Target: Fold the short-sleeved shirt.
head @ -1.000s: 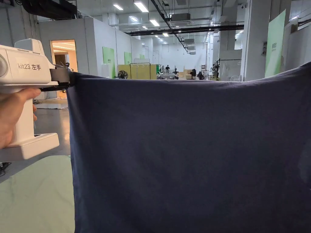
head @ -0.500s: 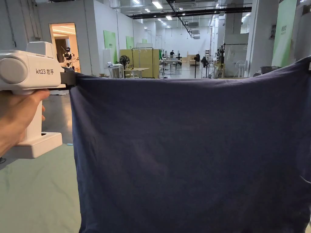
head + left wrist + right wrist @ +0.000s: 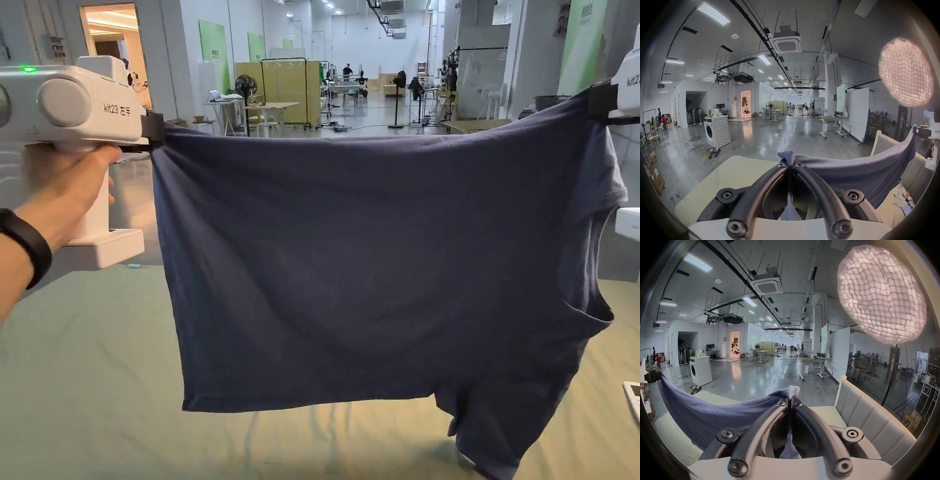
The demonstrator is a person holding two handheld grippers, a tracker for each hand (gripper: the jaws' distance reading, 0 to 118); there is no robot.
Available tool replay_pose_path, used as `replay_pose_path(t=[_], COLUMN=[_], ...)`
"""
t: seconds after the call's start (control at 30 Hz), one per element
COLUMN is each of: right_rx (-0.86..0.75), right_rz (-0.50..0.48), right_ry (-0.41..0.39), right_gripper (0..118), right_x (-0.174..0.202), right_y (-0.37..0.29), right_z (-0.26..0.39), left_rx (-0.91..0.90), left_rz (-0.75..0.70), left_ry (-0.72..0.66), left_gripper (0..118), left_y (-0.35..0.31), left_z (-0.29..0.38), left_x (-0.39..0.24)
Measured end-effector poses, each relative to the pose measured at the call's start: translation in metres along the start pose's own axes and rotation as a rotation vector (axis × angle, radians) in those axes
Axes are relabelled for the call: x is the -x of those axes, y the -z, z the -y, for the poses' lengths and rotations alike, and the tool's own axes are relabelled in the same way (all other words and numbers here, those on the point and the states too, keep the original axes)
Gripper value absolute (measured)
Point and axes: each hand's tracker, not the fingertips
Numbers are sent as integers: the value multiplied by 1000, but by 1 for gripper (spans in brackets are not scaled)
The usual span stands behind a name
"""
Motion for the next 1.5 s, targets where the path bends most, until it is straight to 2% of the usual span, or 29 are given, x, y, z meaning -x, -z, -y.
replay_pose_path(t=[0.03, 0.07, 0.1, 0.13, 0.3, 0.33, 0.4, 0.5, 0.53, 0.63, 0.67, 0.7, 0.73, 0.8, 0.83, 0.87, 0.93, 0.97, 1.03, 1.07, 1.1, 1.13, 1.17, 1.2, 1.3, 1.37, 1.5], right_rx=[-37, -40, 31, -16, 25, 58, 64, 97, 116, 66, 73, 66, 70, 70, 92, 127, 137, 143, 210, 174, 206, 277, 262, 347, 425, 451, 516], right_rz=[-2, 9, -10, 22, 17, 10, 9, -35, -46, -103, -93, -103, -112, -138, -139, -158, -171, -168, -177, -168, -166, -172, -157, -154, -158, -192, -198], right_ry=[-61, -79, -12, -60, -14, 16, 7, 36, 73, 58, 48, 17, -46, -86, -81, -42, -54, -48, -17, -41, -36, 11, -19, -10, -31, -49, -92], right_gripper=[3, 3, 3, 3, 3, 3, 3, 3, 3, 3, 3, 3, 3, 3, 3, 3, 3, 3, 3, 3, 3, 3, 3, 3, 3, 3, 3], right_x=[2, 2, 0, 9, 8, 8, 8, 7, 6, 2, 2, 3, 5, 0, -2, -3, 1, 0, 0, 6, 5, 5, 7, -6, 1, 15, 29], right_y=[2, 4, 8, -1, 22, 24, 27, 24, 17, -15, -32, -48, -63, -84, -99, -112, -151, -164, -200, -217, -231, -244, -254, -258, -282, -299, -315], right_z=[-1, -1, 6, 6, 35, 46, 65, 95, 108, 131, 139, 153, 167, 200, 218, 236, 271, 288, 328, 338, 357, 379, 392, 421, 461, 465, 487], left_rx=[-5, -10, -6, -5, 38, 50, 66, 93, 98, 94, 101, 111, 155, 183, 176, 223, 207, 267, 251, 307, 339, 335, 363, 401, 479, 483, 530], left_rz=[1, 1, 5, 5, 23, 53, 78, 76, 91, 139, 147, 145, 146, 203, 211, 240, 235, 250, 185, 171, 158, 176, 192, 179, 181, 160, 155], left_ry=[-16, -34, -41, -46, -22, -48, -97, -89, -87, -124, -112, -98, -64, -11, -28, -68, -183, -199, -189, -169, -200, -228, -254, -266, -234, -229, -260], left_gripper=[4, 4, 4, 4, 4, 4, 4, 4, 4, 4, 4, 4, 4, 4, 4, 4, 4, 4, 4, 4, 4, 4, 4, 4, 4, 4, 4], left_y=[3, 5, 9, 12, 23, 25, 28, 28, 24, -7, -16, -29, -41, -65, -80, -90, -124, -133, -158, -168, -181, -194, -203, -213, -233, -245, -252], left_z=[2, 3, 3, 7, 40, 51, 71, 105, 116, 145, 154, 168, 183, 216, 235, 249, 288, 303, 348, 365, 384, 403, 421, 435, 470, 485, 497], left_x=[3, 5, 4, 5, 2, 5, 12, 17, 20, 28, 29, 30, 26, 23, 24, 26, 25, 27, 36, 36, 39, 41, 43, 42, 40, 39, 34])
